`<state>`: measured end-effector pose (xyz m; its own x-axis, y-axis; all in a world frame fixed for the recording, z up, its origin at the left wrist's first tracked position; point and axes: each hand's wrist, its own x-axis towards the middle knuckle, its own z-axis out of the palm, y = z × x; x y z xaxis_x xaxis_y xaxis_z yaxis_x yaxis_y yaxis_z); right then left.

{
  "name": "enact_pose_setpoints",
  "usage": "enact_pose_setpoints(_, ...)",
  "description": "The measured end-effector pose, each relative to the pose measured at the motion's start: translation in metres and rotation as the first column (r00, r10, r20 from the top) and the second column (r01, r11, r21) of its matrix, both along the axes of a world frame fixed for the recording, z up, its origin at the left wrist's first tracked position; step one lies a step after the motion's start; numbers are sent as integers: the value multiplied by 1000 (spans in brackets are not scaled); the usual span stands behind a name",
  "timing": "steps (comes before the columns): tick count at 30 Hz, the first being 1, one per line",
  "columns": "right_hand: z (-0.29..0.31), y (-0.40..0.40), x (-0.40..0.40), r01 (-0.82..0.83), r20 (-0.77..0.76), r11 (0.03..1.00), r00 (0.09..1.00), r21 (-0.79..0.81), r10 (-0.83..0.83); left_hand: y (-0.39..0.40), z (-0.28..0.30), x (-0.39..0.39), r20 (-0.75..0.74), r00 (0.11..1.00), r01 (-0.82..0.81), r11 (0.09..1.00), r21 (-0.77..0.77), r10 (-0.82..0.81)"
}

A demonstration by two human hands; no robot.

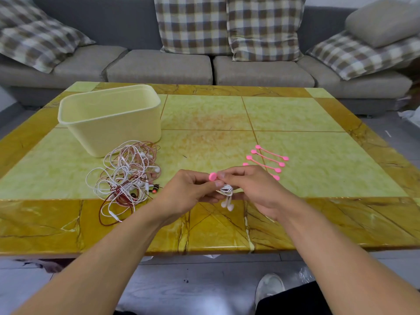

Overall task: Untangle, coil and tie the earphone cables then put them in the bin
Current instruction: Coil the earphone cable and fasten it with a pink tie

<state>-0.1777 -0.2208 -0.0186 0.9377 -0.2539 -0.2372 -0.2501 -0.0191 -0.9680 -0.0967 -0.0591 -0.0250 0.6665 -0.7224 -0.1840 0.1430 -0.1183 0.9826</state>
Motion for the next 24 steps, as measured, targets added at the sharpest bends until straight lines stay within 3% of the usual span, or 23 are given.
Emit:
enact_pose_setpoints(3, -3, 7, 3, 143, 117, 980, 985, -139, -127, -5, 0, -3, -65, 993, -98, 994, -44, 96)
enact_pose_setpoints(7, 0, 10, 3, 234, 186, 949, 963, -212, -196, -8, 2, -2, -182, 962, -220, 972, -88, 202)
enact_pose_setpoints(14, 3, 4, -3, 150, 184, 933, 978, -327, -93, -5, 5, 0, -217, 957, -191, 981, 20, 190)
enact_pose_setpoints(19, 1, -3, -3, 58, 114, 965, 993, -257, -30, 0, 3, 2, -175, 962, -202, 977, 71, 212)
enact_pose_setpoints(24, -4, 1, -1, 105, 91, 970, 992, -220, -87, 0, 3, 2, -169, 969, -172, 982, 80, 183)
